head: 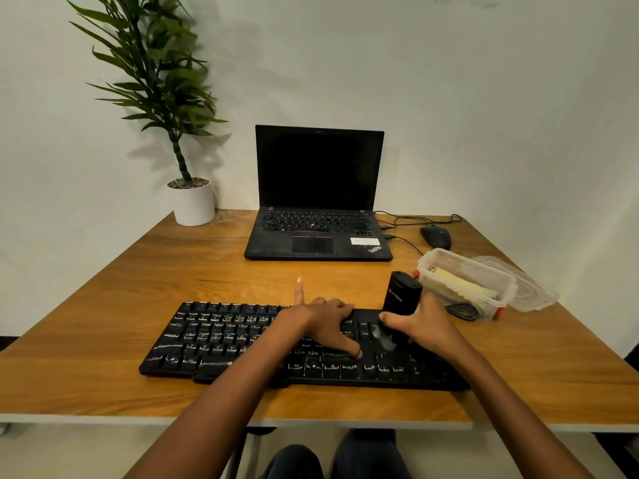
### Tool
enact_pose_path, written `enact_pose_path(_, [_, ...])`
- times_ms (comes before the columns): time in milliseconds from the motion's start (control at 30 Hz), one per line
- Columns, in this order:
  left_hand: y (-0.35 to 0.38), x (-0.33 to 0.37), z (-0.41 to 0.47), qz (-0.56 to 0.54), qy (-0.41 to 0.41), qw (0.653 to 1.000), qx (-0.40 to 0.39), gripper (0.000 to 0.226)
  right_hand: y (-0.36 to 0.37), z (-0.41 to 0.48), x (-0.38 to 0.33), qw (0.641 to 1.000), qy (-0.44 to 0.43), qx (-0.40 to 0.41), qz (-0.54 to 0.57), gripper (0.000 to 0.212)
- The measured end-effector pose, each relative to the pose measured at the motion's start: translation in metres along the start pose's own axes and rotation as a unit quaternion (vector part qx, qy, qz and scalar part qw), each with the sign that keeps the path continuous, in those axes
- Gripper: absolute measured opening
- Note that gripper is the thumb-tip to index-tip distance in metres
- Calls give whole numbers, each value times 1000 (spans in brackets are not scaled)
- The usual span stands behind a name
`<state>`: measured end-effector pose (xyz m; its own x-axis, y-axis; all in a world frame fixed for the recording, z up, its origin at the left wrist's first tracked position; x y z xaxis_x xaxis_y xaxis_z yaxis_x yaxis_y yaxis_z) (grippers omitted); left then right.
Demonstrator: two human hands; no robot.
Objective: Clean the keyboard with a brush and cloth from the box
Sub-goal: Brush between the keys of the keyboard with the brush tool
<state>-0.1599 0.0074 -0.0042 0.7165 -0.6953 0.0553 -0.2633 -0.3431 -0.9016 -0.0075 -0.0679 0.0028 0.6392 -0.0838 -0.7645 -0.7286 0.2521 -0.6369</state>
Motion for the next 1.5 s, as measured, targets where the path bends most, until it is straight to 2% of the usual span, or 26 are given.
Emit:
enact_pose_path(100, [0, 1, -1, -6, -3, 1000, -4, 94, -4, 11, -10, 996, -15, 53, -73, 30])
enact_pose_path(167, [0, 1, -1, -5, -5, 1000, -4, 93, 8, 13, -23, 994, -49, 60, -72, 30])
enact_pose_path(233, [0, 1, -2, -3, -2, 1000, -1, 92, 18, 8, -24, 996, -72, 21, -45, 29])
enact_pose_path(333, [1, 0, -2, -1, 1, 1000, -4, 93, 5, -1, -11, 998, -11, -55, -3, 28])
enact_pose_path(400, [1, 0, 0, 2, 2, 1000, 0, 93, -14, 1, -4, 998, 19, -57, -21, 28])
enact_pose_path(467, [1, 1, 1, 5, 0, 1000, 6, 91, -27, 2, -5, 999, 12, -35, -32, 31])
enact_pose_path(567, [2, 1, 4, -3, -4, 1000, 9, 90, -28, -5, -12, 998, -6, -28, 51, 37])
enact_pose_path(767, [1, -1, 10, -19, -9, 1000, 17, 90, -11, -15, -12, 992, -10, -95, 81, 35])
enact_pose_path(833, [0, -2, 10, -22, -9, 1000, 12, 89, -10, -16, -8, 987, 0, -152, 53, 38])
enact_pose_path(900, [-1, -2, 9, -21, -11, 1000, 2, 89, -19, -12, -6, 979, 22, -200, 8, 50])
enact_pose_path(1000, [-2, -2, 9, -26, -16, 999, -11, 88, -31, -1, -12, 969, 31, -229, -85, 63])
enact_pose_path(1133, [-3, -2, 9, -38, -18, 999, -23, 86, -20, 0, -22, 951, -4, -296, -87, 38])
enact_pose_path(1233, [-3, -1, 9, -42, -23, 999, -24, 86, -32, 3, -22, 944, 23, -304, -123, 46])
enact_pose_path(1333, [-3, -1, 10, -45, -27, 998, -24, 86, -32, 4, -29, 939, 25, -320, -119, 29])
enact_pose_path(1433, [-3, 0, 10, -39, -32, 998, -27, 86, -26, 1, -31, 943, 9, -312, -114, 33])
enact_pose_path(1500, [-3, 0, 10, -38, -34, 998, -30, 86, -33, 1, -26, 947, 22, -295, -124, 43])
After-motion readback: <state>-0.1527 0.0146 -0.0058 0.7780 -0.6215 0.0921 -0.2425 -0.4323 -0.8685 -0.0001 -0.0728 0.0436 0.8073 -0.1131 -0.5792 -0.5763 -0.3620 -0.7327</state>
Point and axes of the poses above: each hand's wrist, its own z-axis towards the middle knuckle, its own y-axis out of the palm, x = y × z, the point moved 3 cm from there along z, towards the middle knuckle, and after that the axes turned 3 degrees about -x, right-handed, at the moved point
